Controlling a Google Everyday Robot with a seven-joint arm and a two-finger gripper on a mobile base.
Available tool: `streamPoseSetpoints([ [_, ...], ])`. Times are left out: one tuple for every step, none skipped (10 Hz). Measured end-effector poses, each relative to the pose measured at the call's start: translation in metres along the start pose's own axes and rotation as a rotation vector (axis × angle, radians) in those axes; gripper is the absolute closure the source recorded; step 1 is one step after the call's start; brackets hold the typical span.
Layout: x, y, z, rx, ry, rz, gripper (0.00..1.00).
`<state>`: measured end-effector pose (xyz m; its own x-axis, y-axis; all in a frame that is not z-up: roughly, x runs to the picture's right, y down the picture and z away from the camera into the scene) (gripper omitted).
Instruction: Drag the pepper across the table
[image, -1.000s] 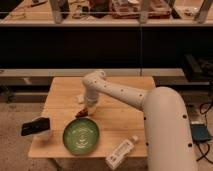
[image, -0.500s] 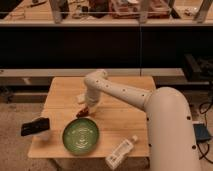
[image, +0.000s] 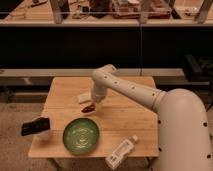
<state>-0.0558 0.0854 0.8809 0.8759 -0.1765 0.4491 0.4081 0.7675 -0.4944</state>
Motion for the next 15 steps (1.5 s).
streamPoseSetpoints([
  [0.002, 0.000, 0.002, -0.003, 0.000, 0.003, 1.00],
  [0.006, 0.000, 0.006, -0.007, 0.000, 0.008, 1.00],
  [0.009, -0.001, 0.011, -0.013, 0.003, 0.012, 1.00],
  [0.015, -0.002, 0.015, -0.017, 0.013, 0.017, 1.00],
  [0.018, -0.002, 0.017, -0.023, 0.022, 0.021, 1.00],
  [0.023, -0.004, 0.019, -0.026, 0.031, 0.030, 1.00],
  [0.029, -0.003, 0.019, -0.030, 0.038, 0.039, 1.00],
  [0.034, -0.002, 0.019, -0.034, 0.041, 0.048, 1.00],
  [0.038, -0.002, 0.019, -0.036, 0.042, 0.057, 1.00],
  [0.050, 0.001, 0.018, -0.040, 0.045, 0.076, 1.00],
  [0.057, 0.004, 0.017, -0.043, 0.047, 0.084, 1.00],
  [0.065, 0.007, 0.015, -0.044, 0.050, 0.095, 1.00],
  [0.073, 0.009, 0.013, -0.045, 0.051, 0.105, 1.00],
  [0.085, 0.014, 0.008, -0.041, 0.051, 0.122, 1.00],
  [0.096, 0.019, 0.005, -0.042, 0.054, 0.138, 1.00],
])
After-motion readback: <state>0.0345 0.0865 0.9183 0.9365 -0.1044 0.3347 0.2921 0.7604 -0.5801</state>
